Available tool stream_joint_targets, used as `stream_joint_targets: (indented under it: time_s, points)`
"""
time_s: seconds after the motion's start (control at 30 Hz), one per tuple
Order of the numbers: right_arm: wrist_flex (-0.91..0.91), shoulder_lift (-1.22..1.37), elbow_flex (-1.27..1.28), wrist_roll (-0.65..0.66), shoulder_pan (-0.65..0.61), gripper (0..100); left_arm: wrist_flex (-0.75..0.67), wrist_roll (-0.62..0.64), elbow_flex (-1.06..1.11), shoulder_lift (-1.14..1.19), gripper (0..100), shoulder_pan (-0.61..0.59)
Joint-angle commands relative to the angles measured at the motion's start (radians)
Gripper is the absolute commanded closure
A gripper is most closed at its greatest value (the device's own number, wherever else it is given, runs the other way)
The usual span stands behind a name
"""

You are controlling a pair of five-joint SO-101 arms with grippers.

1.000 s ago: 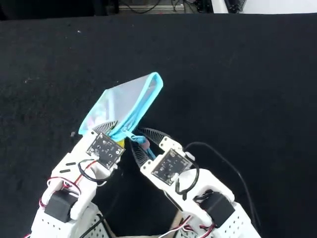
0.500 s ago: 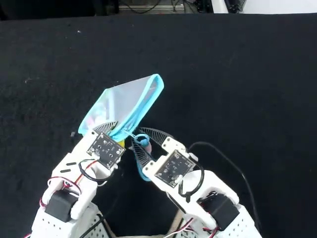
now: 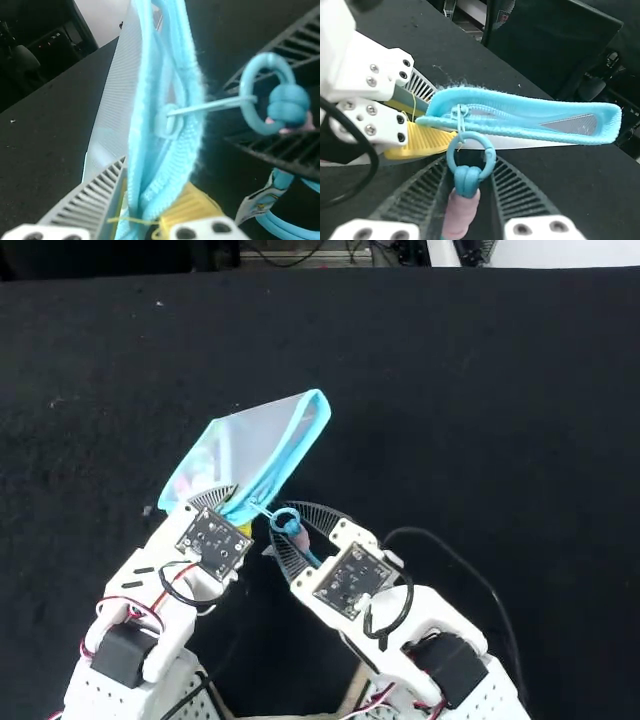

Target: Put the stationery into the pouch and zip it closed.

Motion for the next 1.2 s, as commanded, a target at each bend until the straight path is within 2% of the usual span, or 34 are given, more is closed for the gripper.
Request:
stream_joint_targets:
  time_s: [0.0,0.17,0.93,1.0,1.17]
  points:
    - [0.003,-0.166,-0.062,-0.009,0.011,89.7,-0.003,-0.011,0.005,0.015,97,-0.005]
    - [0.003,-0.165,-0.059,-0.086,0.011,79.9,-0.003,-0.011,0.005,0.015,97,-0.005]
    - [-0.089,-0.165,-0.010,-0.100,0.017,79.8,-0.003,-0.011,0.005,0.015,97,-0.005]
    - [-0.092,-0.165,-0.002,-0.100,0.017,81.8,-0.003,-0.011,0.005,0.015,97,-0.005]
    - [-0.126,-0.165,0.027,-0.100,0.017,94.6,-0.003,-0.011,0.005,0.015,97,-0.005]
